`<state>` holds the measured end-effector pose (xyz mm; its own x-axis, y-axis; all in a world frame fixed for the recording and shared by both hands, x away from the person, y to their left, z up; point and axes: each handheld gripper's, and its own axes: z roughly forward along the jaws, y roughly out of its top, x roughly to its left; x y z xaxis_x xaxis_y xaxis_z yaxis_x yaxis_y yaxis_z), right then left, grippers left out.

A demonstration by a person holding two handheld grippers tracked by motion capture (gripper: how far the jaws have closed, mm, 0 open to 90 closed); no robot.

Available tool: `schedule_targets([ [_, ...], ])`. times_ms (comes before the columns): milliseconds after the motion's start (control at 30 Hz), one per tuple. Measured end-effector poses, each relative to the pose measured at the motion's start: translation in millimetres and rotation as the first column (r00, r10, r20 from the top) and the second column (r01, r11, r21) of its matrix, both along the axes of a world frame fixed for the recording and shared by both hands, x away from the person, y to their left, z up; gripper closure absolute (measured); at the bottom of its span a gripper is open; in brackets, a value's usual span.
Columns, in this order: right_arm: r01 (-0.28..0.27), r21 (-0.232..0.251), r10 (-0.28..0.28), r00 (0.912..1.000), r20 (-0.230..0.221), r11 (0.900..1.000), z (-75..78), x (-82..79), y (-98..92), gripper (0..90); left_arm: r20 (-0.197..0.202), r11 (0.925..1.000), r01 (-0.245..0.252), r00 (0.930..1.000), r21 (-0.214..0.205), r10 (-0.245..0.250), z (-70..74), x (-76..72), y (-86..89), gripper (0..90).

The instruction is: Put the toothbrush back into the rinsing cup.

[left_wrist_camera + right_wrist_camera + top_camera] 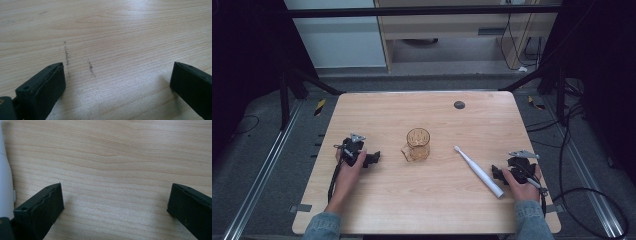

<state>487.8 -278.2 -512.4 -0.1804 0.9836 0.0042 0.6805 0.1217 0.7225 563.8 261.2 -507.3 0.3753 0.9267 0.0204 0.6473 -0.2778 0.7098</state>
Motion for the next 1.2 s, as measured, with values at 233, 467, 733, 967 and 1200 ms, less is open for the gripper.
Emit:
schedule_targets([
  [233, -0.003, 0.038, 0.002, 0.9994, 0.034, 0.9993, 13.6, -7.8, -4.7, 11.6, 0.000, 1.0000, 0.000, 1.0000, 0.000, 0.000, 0.0, -0.2, 0.1, 0.0],
  [467, -0.052, 0.014, 0.051, 0.9956, 0.079, 0.9985, 36.8, -27.3, -0.6, 19.5, 0.000, 1.0000, 0.001, 1.0000, 0.001, -0.001, 0.0, -0.2, 0.2, 0.0],
  [733, -0.163, 0.013, 0.162, 0.9847, 0.065, 0.9866, 49.0, -43.4, 17.7, 31.8, 0.000, 1.0000, 0.001, 1.0000, 0.002, -0.001, 0.0, -0.3, 0.2, 0.0],
  [967, -0.239, 0.029, 0.239, 0.9709, -0.008, 0.9706, 54.2, -41.0, 32.8, 36.8, 0.002, 1.0000, -0.004, 1.0000, 0.000, 0.004, -0.1, -0.8, -0.2, 0.0],
  [1200, -0.299, -0.019, 0.296, 0.9511, -0.089, 0.9542, 70.4, -26.8, 52.2, 39.5, 0.001, 1.0000, -0.009, 1.0000, 0.000, 0.009, 0.0, 0.9, -0.6, 0.0],
])
